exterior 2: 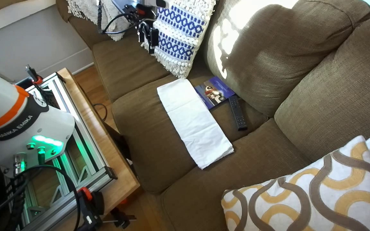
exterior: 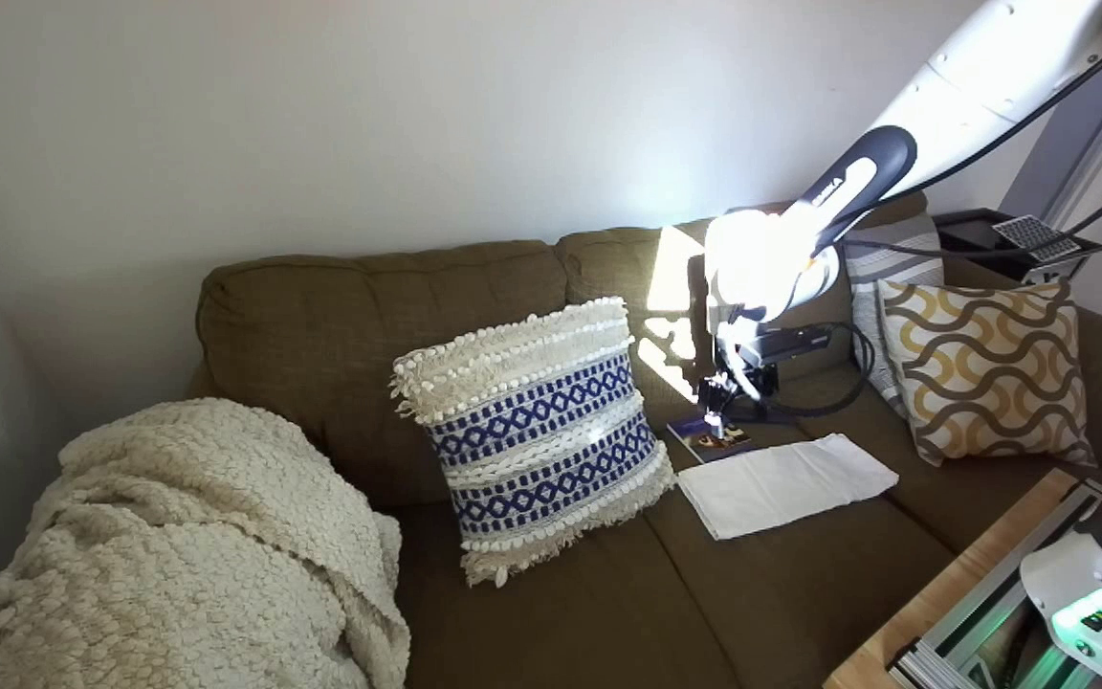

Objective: Fold the white towel from left to right then place it on the backrest of the sofa.

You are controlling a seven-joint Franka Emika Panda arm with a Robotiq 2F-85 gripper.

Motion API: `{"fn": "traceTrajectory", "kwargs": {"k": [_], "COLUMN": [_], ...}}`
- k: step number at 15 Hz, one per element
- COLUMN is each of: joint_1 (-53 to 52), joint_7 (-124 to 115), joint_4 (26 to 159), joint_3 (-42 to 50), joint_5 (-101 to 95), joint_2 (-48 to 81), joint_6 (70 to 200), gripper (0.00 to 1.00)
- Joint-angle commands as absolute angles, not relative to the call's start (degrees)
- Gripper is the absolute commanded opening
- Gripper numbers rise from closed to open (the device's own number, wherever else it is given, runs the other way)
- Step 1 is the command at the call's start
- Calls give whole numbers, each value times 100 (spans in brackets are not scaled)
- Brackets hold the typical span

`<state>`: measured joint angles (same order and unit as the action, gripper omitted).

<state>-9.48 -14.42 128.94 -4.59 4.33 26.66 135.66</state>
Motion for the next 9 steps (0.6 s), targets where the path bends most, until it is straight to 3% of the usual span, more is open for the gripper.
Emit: {"fn": "traceTrajectory", "kwargs": {"k": [1, 9], "joint_1": [-1433, -2093], "joint_7": [-2146, -2423], "joint_4": [12659, 12357], "joint_3": [-219, 439], "joint_5": [-78, -504], "joint_2": [3332, 4585], "joint_6": [13790, 15918], "gripper": [100, 100]}}
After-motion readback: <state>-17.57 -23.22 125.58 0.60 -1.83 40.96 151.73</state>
